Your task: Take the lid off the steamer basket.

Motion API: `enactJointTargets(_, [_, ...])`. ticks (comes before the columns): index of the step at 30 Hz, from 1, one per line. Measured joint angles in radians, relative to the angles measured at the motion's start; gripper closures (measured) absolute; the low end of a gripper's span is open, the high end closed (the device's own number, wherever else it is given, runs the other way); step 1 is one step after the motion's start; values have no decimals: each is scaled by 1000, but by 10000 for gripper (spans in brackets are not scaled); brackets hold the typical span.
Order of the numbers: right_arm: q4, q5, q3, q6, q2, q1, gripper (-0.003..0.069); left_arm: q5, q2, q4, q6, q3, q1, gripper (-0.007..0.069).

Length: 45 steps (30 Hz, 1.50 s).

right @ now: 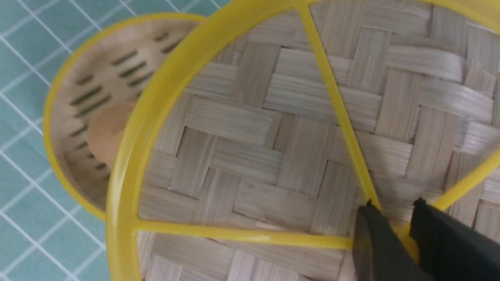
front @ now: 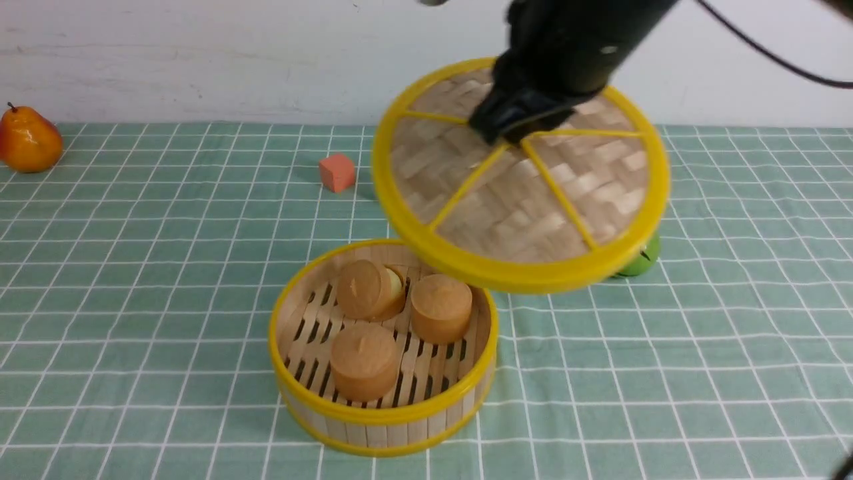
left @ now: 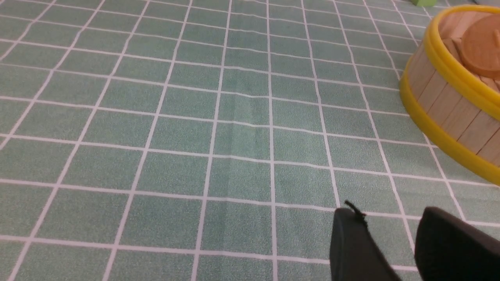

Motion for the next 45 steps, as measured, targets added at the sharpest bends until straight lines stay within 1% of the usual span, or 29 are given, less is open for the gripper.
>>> enactJointTargets(1, [1,0,25,0,-8,-6,579,0,0,0,0,0,0,386])
enactJointTargets(3, [26,-13,186,1,-99,-77,579,0,0,0,0,0,0,386])
enactJointTargets(5, [63,-83,379,2,-184,-155,579,0,0,0,0,0,0,386])
enactJointTargets(6, [77,-128,443,2,-208,-178,579,0,0,0,0,0,0,386])
enactJointTargets(7, [81,-128,458,2,-213,-184,579,0,0,0,0,0,0,386])
enactJointTargets(8, [112,-221,577,2,-249,-227,579,0,0,0,0,0,0,386])
enactJointTargets(9, [132,-284,655,2,-259,-246,579,0,0,0,0,0,0,386])
enactJointTargets(11, [145,-337,713,2,-260,-262,579,0,0,0,0,0,0,386])
enactJointTargets(13, [168,-469,839,2,-245,-289,579,0,0,0,0,0,0,386])
enactJointTargets(14, [173,-512,869,2,-234,-295,579,0,0,0,0,0,0,386])
enactJointTargets(18, [186,-624,912,2,-170,-300,579,0,0,0,0,0,0,386])
enactJointTargets(22, [207,-695,913,2,-94,-302,578,0,0,0,0,0,0,386])
enactJointTargets(25, [219,-715,913,2,-53,-303,564,0,0,0,0,0,0,386])
enactJointTargets(28, [222,-732,913,2,-29,-304,529,0,0,0,0,0,0,386])
enactJointTargets(31, [222,-733,907,2,-28,-304,469,0,0,0,0,0,0,386])
enactJointTargets(32, [222,-733,905,2,-28,-304,469,0,0,0,0,0,0,386])
enactJointTargets(33, [221,-716,887,2,-36,-304,431,0,0,0,0,0,0,386])
enactJointTargets(34, [221,-708,884,2,-38,-304,423,0,0,0,0,0,0,386])
enactJointTargets(35, [218,-665,857,2,-65,-304,391,0,0,0,0,0,0,386])
enactJointTargets(37, [217,-619,830,1,-108,-304,377,0,0,0,0,0,0,386])
enactJointTargets(39, [217,-594,816,1,-182,-304,378,0,0,0,0,0,0,386])
enactJointTargets(41, [217,-573,810,1,-285,-304,397,0,0,0,0,0,0,386])
enactJointTargets(45, [201,-516,810,1,-495,-304,485,0,0,0,0,0,0,386])
